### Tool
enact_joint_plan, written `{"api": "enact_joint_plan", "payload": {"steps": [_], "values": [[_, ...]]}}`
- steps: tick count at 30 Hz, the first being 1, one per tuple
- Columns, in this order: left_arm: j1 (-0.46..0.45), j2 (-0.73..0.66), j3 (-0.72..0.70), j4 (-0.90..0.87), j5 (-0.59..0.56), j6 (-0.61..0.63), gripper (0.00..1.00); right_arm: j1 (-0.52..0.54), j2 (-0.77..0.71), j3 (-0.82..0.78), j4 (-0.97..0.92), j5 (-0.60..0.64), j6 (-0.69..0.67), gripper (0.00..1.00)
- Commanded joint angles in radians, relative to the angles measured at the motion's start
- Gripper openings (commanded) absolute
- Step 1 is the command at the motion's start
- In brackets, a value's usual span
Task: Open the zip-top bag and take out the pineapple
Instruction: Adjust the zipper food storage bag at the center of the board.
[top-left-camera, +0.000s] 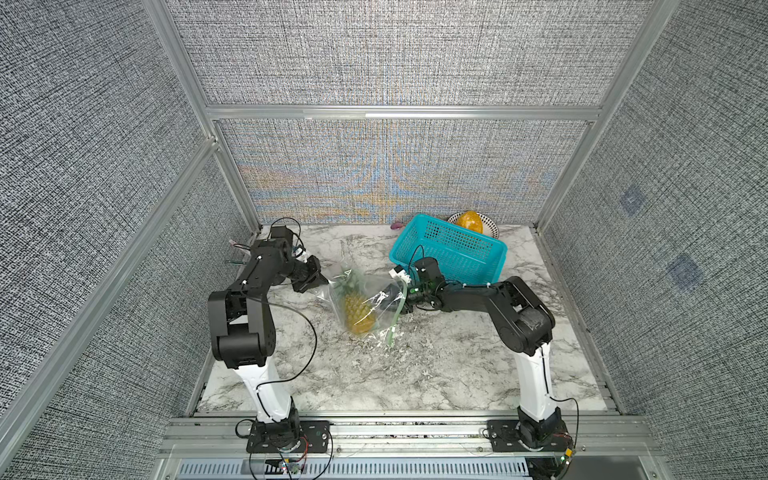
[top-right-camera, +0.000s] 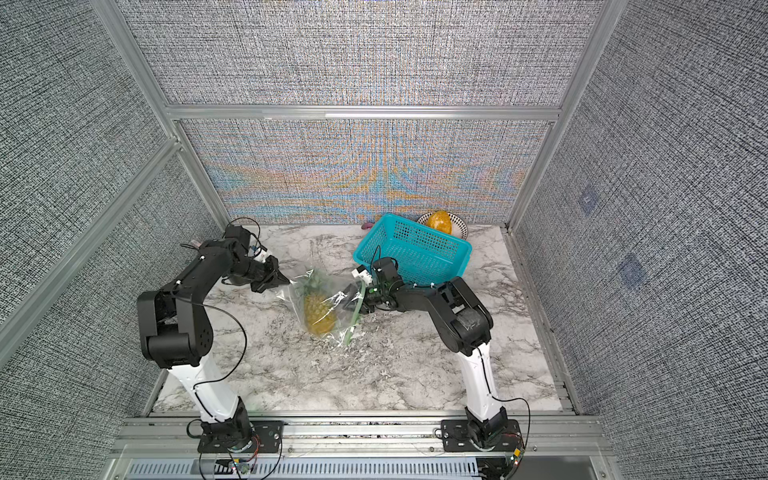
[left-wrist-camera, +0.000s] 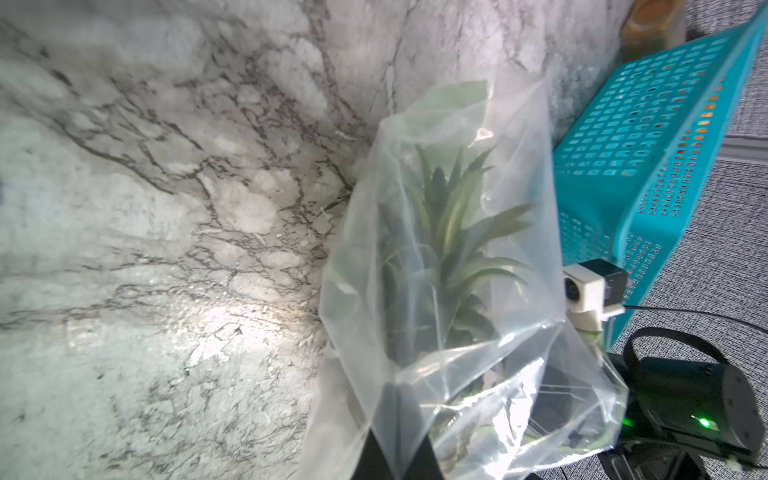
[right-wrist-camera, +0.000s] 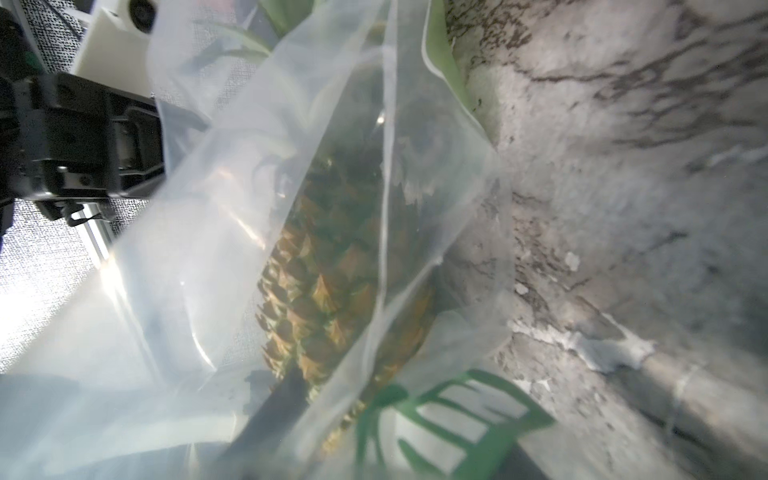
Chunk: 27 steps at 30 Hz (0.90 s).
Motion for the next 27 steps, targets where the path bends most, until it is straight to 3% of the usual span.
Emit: {"api": "enact_joint_plan", "payload": {"steps": [1, 8, 14, 22, 27], "values": [[0.002, -0.018, 0.045, -0.018, 0.012, 0.002, 0.00, 0.001, -0.006, -0.007, 0.026, -0.004, 0.017, 0.57], [-0.003, -0.104, 0.070, -0.004, 0.045, -0.060, 0.00, -0.007, -0.028, -0.060, 0.113, -0.019, 0.090, 0.59], [-0.016, -0.203, 0.031, 0.110, 0.107, -0.203, 0.00, -0.015, -0.032, -0.109, 0.237, -0.025, 0.161, 0.60], [-0.042, -0.230, 0.069, 0.044, 0.066, -0.191, 0.00, -0.015, -0.033, -0.121, 0.317, -0.017, 0.192, 0.64], [-0.043, -0.247, 0.061, 0.042, 0.072, -0.218, 0.00, -0.014, -0.046, -0.146, 0.407, -0.016, 0.222, 0.73]]}}
